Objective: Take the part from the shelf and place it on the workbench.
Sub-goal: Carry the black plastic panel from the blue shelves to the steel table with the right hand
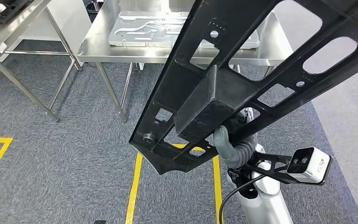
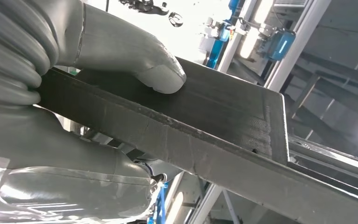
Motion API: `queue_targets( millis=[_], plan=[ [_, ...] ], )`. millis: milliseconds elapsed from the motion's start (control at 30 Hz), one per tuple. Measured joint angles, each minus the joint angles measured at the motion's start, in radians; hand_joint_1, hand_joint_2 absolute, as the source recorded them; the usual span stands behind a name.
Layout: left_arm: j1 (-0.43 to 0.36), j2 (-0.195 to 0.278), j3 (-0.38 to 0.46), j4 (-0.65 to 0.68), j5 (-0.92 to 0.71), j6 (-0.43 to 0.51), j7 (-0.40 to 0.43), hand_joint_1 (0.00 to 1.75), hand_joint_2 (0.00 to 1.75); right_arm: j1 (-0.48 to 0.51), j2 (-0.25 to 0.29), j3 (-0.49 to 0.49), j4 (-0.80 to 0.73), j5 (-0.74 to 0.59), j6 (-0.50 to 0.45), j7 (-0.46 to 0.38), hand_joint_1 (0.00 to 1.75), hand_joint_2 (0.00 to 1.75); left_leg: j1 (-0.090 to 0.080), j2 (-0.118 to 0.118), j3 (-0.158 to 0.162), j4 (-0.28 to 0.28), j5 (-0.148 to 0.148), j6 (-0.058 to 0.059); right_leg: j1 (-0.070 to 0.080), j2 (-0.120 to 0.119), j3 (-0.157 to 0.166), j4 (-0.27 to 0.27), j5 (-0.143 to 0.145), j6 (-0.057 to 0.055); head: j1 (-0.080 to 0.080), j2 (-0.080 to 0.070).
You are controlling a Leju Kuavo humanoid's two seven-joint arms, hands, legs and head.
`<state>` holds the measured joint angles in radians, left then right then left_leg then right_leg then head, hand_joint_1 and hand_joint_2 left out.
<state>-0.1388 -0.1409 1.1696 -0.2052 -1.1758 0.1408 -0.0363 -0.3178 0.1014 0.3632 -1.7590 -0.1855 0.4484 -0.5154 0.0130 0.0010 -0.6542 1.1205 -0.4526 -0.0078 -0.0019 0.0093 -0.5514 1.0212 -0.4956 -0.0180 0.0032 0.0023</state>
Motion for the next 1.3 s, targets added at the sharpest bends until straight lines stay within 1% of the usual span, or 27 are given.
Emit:
queue_targets(
  millis=[33,67,167,200,267,333,367,400,433,467,500,533,567,633,700,733,767,833,867,900,933,1000,1067,1133,1200,1233,1300],
  plan=[
    [-0.001,0.001,0.000,0.000,0.000,0.000,0.000,0.00,1.75,0.000,0.000,0.000,0.000,0.000,0.000,0.000,1.75,1.75,-0.004,0.000,0.023,-0.051,0.015,0.007,0.001,0.001,0.004,0.000,-0.005,0.005,0.000,0.000],
    [-0.001,0.002,0.000,0.000,0.000,0.000,0.000,0.00,1.75,0.000,0.000,0.000,0.000,0.000,0.000,0.000,1.75,1.75,-0.008,0.000,0.036,-0.077,0.014,0.013,0.001,0.001,0.007,-0.001,-0.008,0.010,0.000,0.000],
    [-0.001,0.003,0.000,0.000,-0.001,-0.002,0.000,0.00,1.75,0.000,0.000,0.000,-0.001,0.000,0.000,0.000,1.75,1.75,-0.008,-0.001,0.053,-0.100,0.006,0.025,-0.001,-0.001,0.009,0.011,-0.006,0.029,-0.001,0.000],
    [-0.001,0.003,0.000,0.000,-0.001,-0.003,0.000,0.00,1.75,-0.001,-0.001,0.000,-0.001,0.000,0.000,0.000,1.75,1.75,-0.005,-0.002,0.061,-0.106,0.006,0.030,-0.002,-0.002,0.002,0.029,-0.013,0.034,0.000,0.000],
    [-0.002,0.002,0.000,0.000,-0.002,-0.005,0.000,0.00,1.75,-0.002,-0.001,0.001,-0.003,0.000,0.000,-0.001,1.75,1.75,-0.002,-0.002,0.074,-0.115,0.002,0.038,-0.005,-0.003,-0.042,0.111,-0.053,0.043,0.002,0.000],
    [-0.003,0.002,0.000,0.000,-0.003,-0.006,0.000,0.00,1.75,0.000,-0.002,0.001,-0.003,0.000,0.000,-0.002,1.75,1.75,-0.002,-0.002,0.081,-0.115,-0.005,0.042,-0.009,-0.004,-0.122,0.232,-0.099,0.052,0.004,0.000],
    [-0.002,0.002,0.000,0.000,-0.003,-0.007,0.000,0.00,1.75,0.002,-0.003,0.001,-0.003,0.000,0.000,-0.002,1.75,1.75,-0.002,-0.002,0.087,-0.115,-0.011,0.041,-0.012,-0.004,-0.152,0.267,-0.102,0.055,0.004,0.000],
    [-0.001,0.001,0.000,0.000,-0.004,-0.007,0.000,0.00,1.75,0.004,-0.004,0.001,-0.003,0.000,-0.001,-0.002,1.75,1.75,-0.001,-0.003,0.093,-0.115,-0.016,0.040,-0.015,-0.004,-0.167,0.270,-0.086,0.058,0.004,0.000],
    [0.000,0.000,0.000,0.000,-0.004,-0.007,0.000,0.00,1.75,0.004,-0.005,0.001,-0.003,0.000,-0.001,-0.002,1.75,1.75,-0.001,-0.003,0.103,-0.115,-0.023,0.038,-0.018,-0.005,-0.160,0.232,-0.047,0.060,0.004,0.000],
    [0.001,-0.001,0.000,0.000,-0.004,-0.007,0.000,0.00,1.75,0.004,-0.005,0.001,-0.003,0.000,-0.001,-0.002,1.75,1.75,0.000,-0.004,0.113,-0.115,-0.031,0.034,-0.020,-0.007,-0.138,0.166,0.004,0.060,0.004,0.000],
    [0.001,-0.002,0.000,0.000,-0.004,-0.007,0.000,0.00,1.75,0.004,-0.006,0.001,-0.003,0.000,-0.001,-0.002,1.75,1.75,0.001,-0.004,0.122,-0.114,-0.038,0.029,-0.021,-0.009,-0.117,0.101,0.040,0.059,0.003,0.000],
    [0.000,-0.002,0.000,0.000,-0.004,-0.007,0.000,0.00,1.75,0.004,-0.006,0.001,-0.003,0.000,-0.001,-0.002,1.75,1.75,0.001,-0.004,0.127,-0.114,-0.045,0.023,-0.018,-0.011,-0.099,0.049,0.060,0.054,0.003,0.000],
    [0.000,-0.002,0.000,0.000,-0.004,-0.007,0.000,0.00,1.75,0.004,-0.007,0.002,-0.003,0.000,-0.001,-0.002,1.75,1.75,0.000,-0.004,0.130,-0.115,-0.051,0.016,-0.015,-0.012,-0.090,0.018,0.069,0.047,0.003,0.000],
    [0.000,-0.002,0.000,0.000,-0.004,-0.007,0.000,0.00,1.75,0.004,-0.008,0.002,-0.003,0.000,-0.001,-0.001,1.75,1.75,-0.001,-0.003,0.135,-0.113,-0.055,0.002,-0.010,-0.011,-0.086,0.007,0.060,0.031,0.003,0.000],
    [0.000,-0.002,0.000,0.000,-0.004,-0.007,0.000,0.00,1.75,0.003,-0.009,0.001,-0.004,0.000,-0.001,-0.002,1.75,1.75,0.000,-0.002,0.138,-0.094,-0.063,-0.009,-0.012,-0.009,-0.069,0.001,0.058,0.016,0.002,0.000],
    [-0.001,-0.002,0.000,0.000,-0.004,-0.007,0.000,0.00,1.75,0.001,-0.009,0.001,-0.004,0.000,-0.001,-0.002,1.75,1.75,0.002,-0.002,0.125,-0.063,-0.075,-0.012,-0.014,-0.009,-0.059,-0.002,0.054,0.009,0.001,0.000],
    [-0.002,-0.002,0.000,0.000,-0.004,-0.007,0.000,0.00,1.75,0.000,-0.009,0.001,-0.005,0.000,-0.001,-0.003,1.75,1.75,0.003,-0.002,0.098,-0.011,-0.094,-0.015,-0.014,-0.009,-0.050,-0.004,0.050,0.004,-0.001,0.000],
    [-0.001,-0.002,0.000,0.000,-0.004,-0.007,0.000,0.00,1.75,-0.001,-0.009,0.002,-0.005,0.000,0.000,-0.003,1.75,1.75,0.004,-0.002,0.017,0.121,-0.143,-0.019,-0.011,-0.009,-0.039,-0.004,0.037,-0.004,-0.003,0.000],
    [0.001,-0.002,0.000,0.000,-0.004,-0.007,0.000,0.00,1.75,0.000,-0.009,0.002,-0.005,0.000,-0.001,-0.003,1.75,1.75,0.004,-0.002,-0.017,0.164,-0.155,-0.020,-0.009,-0.007,-0.032,-0.004,0.030,-0.005,-0.003,0.000],
    [0.004,-0.002,0.000,0.000,-0.004,-0.006,0.000,0.00,1.75,0.001,-0.009,0.002,-0.005,0.000,-0.001,-0.003,1.75,1.75,0.004,-0.002,-0.037,0.174,-0.145,-0.019,-0.007,-0.005,-0.022,-0.003,0.023,-0.005,-0.003,0.000],
    [0.005,-0.002,0.000,0.000,-0.004,-0.006,0.000,0.00,1.75,0.001,-0.009,0.002,-0.005,0.000,-0.001,-0.003,1.75,1.75,0.003,-0.002,-0.038,0.146,-0.114,-0.016,-0.005,-0.003,-0.011,-0.002,0.015,-0.005,-0.003,0.000],
    [0.006,-0.001,0.000,0.000,-0.004,-0.004,0.000,0.00,1.75,0.001,-0.009,0.002,-0.004,0.000,-0.001,-0.004,1.75,1.75,0.000,-0.002,-0.004,0.021,-0.019,-0.004,-0.003,-0.001,0.013,-0.002,-0.003,-0.002,-0.002,0.000],
    [0.006,0.000,0.000,0.000,-0.004,-0.002,0.000,0.00,1.75,0.000,-0.010,0.002,-0.004,0.000,0.000,-0.006,1.75,1.75,-0.009,-0.002,0.021,-0.070,0.022,0.008,-0.002,-0.001,0.025,-0.004,-0.016,0.006,-0.002,0.000],
    [0.006,0.001,0.000,0.000,-0.004,-0.001,0.000,0.00,1.75,0.000,-0.010,0.002,-0.004,0.000,0.000,-0.006,1.75,1.75,-0.014,-0.003,0.026,-0.091,0.019,0.016,-0.002,0.000,0.029,-0.003,-0.019,0.019,-0.003,0.000],
    [0.007,0.000,0.000,0.000,-0.003,0.000,0.000,0.00,1.75,0.000,-0.010,0.003,-0.004,0.000,0.000,-0.006,1.75,1.75,-0.009,-0.005,0.042,-0.102,0.022,0.026,-0.001,-0.001,0.031,0.012,-0.024,0.029,-0.005,0.000],
    [0.006,0.000,0.000,0.000,-0.003,0.001,0.000,0.00,1.75,-0.002,-0.010,0.003,-0.005,0.000,0.000,-0.006,1.75,1.75,-0.006,-0.006,0.051,-0.107,0.021,0.031,-0.002,-0.002,0.020,0.038,-0.034,0.033,-0.004,0.000],
    [0.003,0.000,0.000,0.000,-0.003,0.001,0.000,0.00,1.75,-0.005,-0.011,0.003,-0.006,-0.001,0.000,-0.007,1.75,1.75,-0.004,-0.006,0.066,-0.114,0.015,0.038,-0.006,-0.003,-0.038,0.145,-0.076,0.042,-0.001,0.000]
  ],
)
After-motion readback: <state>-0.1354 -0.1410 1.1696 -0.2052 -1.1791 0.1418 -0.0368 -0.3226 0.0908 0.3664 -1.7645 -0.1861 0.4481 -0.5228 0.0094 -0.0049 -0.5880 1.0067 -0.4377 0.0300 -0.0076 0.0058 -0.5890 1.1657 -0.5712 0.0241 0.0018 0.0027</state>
